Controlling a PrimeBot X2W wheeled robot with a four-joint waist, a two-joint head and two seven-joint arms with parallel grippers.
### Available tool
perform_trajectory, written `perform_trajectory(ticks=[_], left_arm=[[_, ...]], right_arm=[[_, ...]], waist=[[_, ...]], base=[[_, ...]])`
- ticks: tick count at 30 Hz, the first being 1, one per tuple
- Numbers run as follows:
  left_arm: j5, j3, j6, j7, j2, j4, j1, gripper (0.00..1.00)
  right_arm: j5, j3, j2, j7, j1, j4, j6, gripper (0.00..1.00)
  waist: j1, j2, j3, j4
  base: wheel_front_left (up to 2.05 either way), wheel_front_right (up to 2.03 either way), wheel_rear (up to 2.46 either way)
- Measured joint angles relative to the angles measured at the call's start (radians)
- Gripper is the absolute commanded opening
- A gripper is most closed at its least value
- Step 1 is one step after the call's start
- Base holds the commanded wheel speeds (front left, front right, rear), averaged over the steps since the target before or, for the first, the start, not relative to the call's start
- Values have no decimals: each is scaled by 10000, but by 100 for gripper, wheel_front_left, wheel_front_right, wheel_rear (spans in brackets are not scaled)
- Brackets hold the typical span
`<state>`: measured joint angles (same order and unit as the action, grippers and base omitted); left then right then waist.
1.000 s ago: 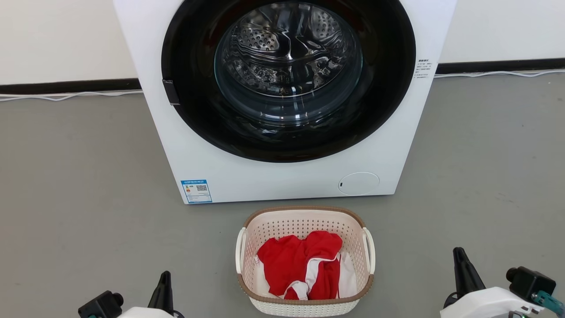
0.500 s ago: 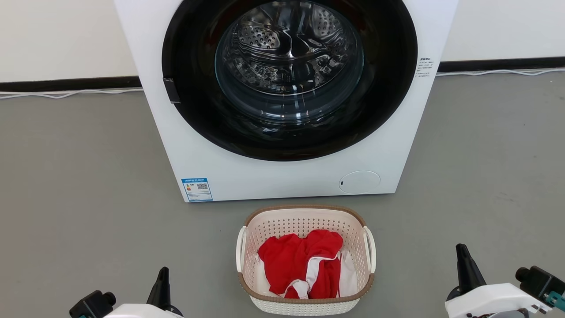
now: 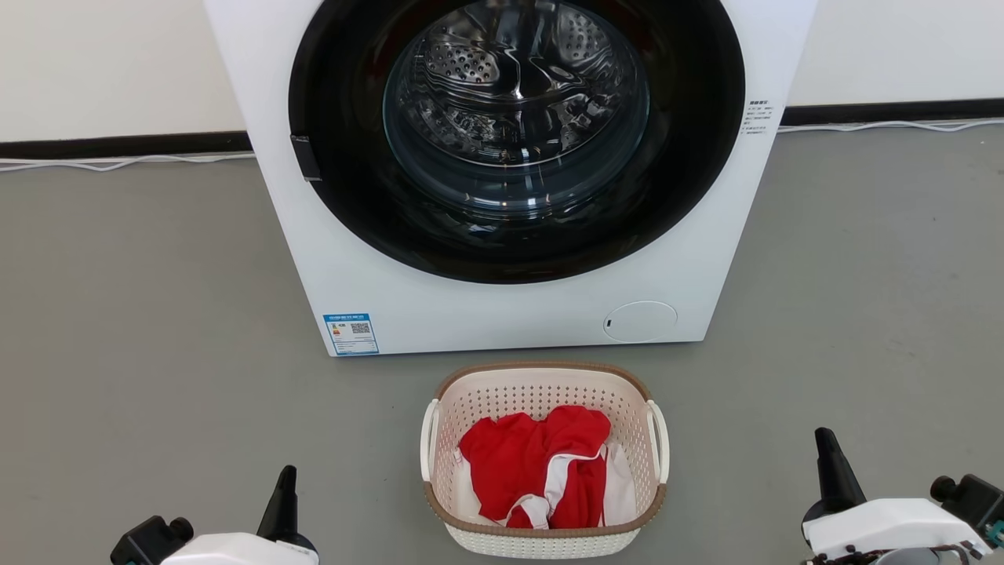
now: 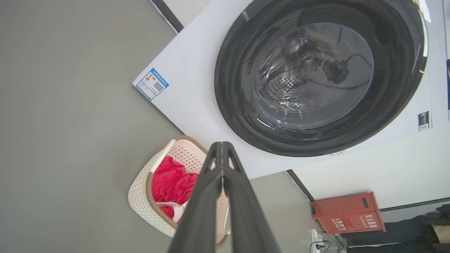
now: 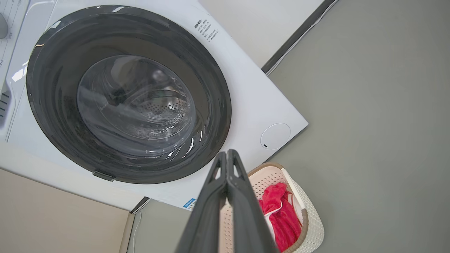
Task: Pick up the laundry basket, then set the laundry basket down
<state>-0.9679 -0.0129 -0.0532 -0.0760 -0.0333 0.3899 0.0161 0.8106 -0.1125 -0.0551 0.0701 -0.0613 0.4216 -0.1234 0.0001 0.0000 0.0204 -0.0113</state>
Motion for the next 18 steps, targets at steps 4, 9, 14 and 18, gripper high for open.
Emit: perform_trajectory(ticks=[4,9,14,18], left_arm=[[-405,-44,-13,153,-2,-58,2,0],[-926,-107,-94,274,-4,-148,35,0],[-1413,-153,-107,424,-6,-257,134,0],[-1868,-192,-190,579,-10,-336,139,0]], right_arm=[[500,-23,6,-102,-1,-109,0,0],[1122,-40,15,-199,-3,-221,0,0],[1730,-59,25,-357,-4,-314,0,0],[2353,-71,29,-495,-4,-449,0,0]], waist=[[0,0,-15,7],[0,0,-33,16],[0,0,-52,25],[-1,0,-70,34]], base=[[0,0,0],[0,0,0],[0,0,0],[0,0,0]])
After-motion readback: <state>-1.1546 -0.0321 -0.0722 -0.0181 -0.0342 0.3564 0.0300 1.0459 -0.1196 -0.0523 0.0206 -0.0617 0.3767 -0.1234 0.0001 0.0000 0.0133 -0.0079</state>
